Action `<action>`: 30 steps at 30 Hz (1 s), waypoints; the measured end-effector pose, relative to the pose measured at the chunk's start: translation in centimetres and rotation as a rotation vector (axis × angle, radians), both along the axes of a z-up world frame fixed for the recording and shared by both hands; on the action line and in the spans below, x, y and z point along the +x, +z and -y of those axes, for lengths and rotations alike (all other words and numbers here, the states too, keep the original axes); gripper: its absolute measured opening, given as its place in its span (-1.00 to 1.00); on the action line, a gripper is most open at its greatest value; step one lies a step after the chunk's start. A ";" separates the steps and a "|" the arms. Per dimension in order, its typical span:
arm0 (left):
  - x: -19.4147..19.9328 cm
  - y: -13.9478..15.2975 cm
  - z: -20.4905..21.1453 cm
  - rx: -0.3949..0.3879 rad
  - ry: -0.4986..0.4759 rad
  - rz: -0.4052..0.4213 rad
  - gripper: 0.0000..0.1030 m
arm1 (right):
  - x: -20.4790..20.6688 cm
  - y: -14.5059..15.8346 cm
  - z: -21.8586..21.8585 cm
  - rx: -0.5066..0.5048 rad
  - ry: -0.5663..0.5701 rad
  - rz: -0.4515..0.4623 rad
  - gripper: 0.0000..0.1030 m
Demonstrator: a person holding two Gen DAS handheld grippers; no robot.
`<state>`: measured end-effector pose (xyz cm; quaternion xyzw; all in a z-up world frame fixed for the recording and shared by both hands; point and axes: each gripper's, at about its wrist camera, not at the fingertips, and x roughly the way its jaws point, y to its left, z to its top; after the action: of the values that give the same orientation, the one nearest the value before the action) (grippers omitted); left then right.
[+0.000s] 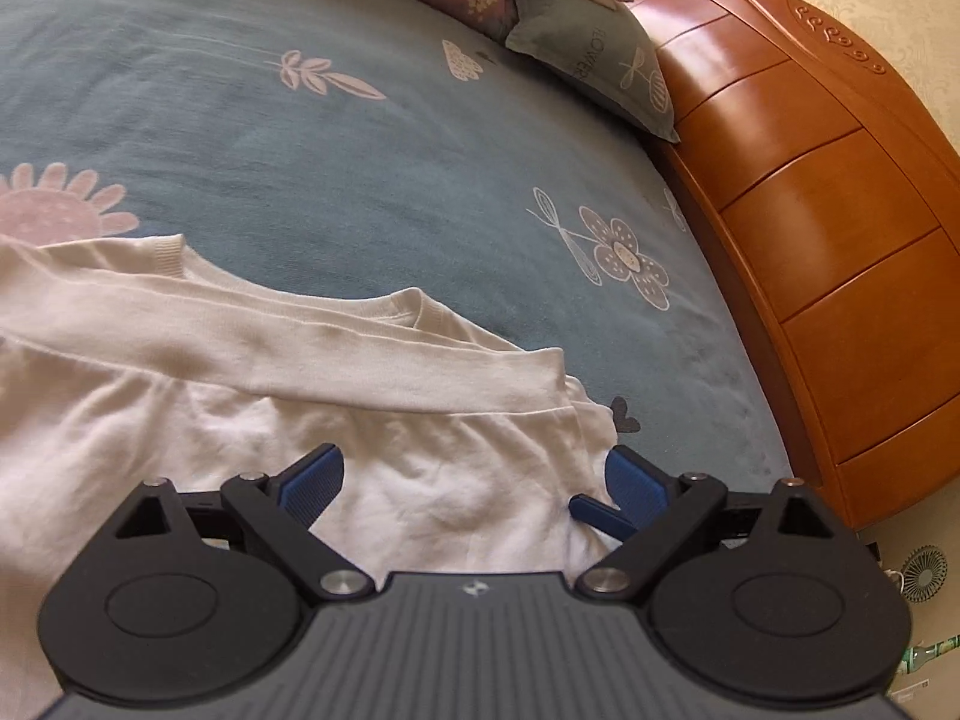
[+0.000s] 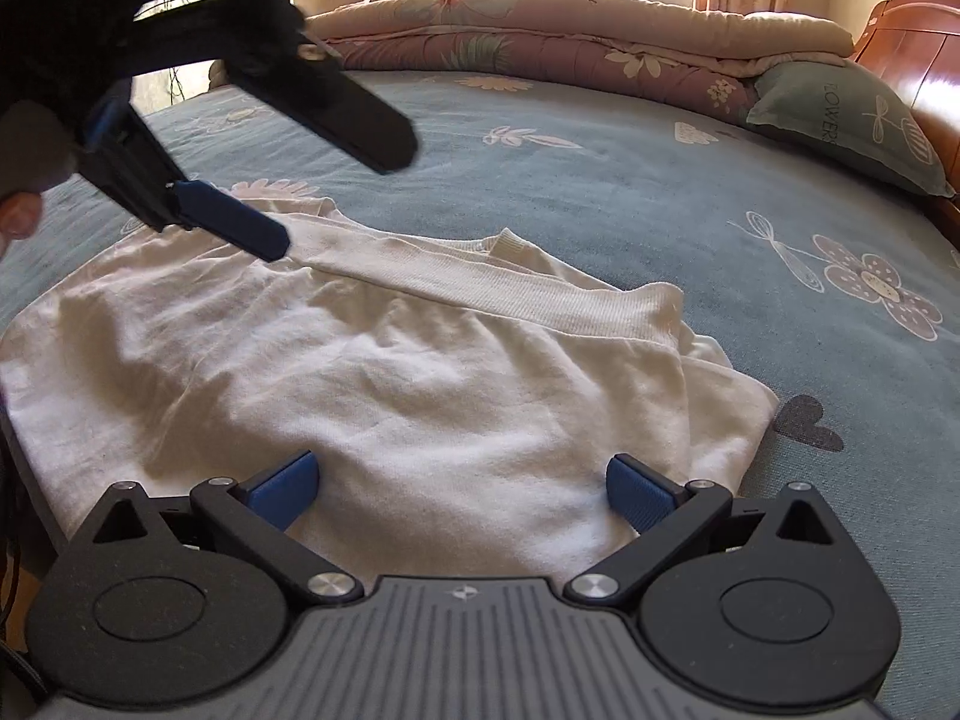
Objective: Fold clothes
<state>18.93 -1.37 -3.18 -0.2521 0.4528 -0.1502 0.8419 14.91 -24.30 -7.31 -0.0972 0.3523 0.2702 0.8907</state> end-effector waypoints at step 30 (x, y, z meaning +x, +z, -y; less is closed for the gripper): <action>-3.6 -3.7 -13.8 -0.039 0.214 0.013 0.83 | -7.6 5.7 -1.6 0.191 -0.217 -0.045 1.00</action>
<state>15.31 12.41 -6.91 -0.3144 0.4148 -0.0701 0.8510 7.31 -22.66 -1.58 0.0330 0.3532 0.2067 0.9118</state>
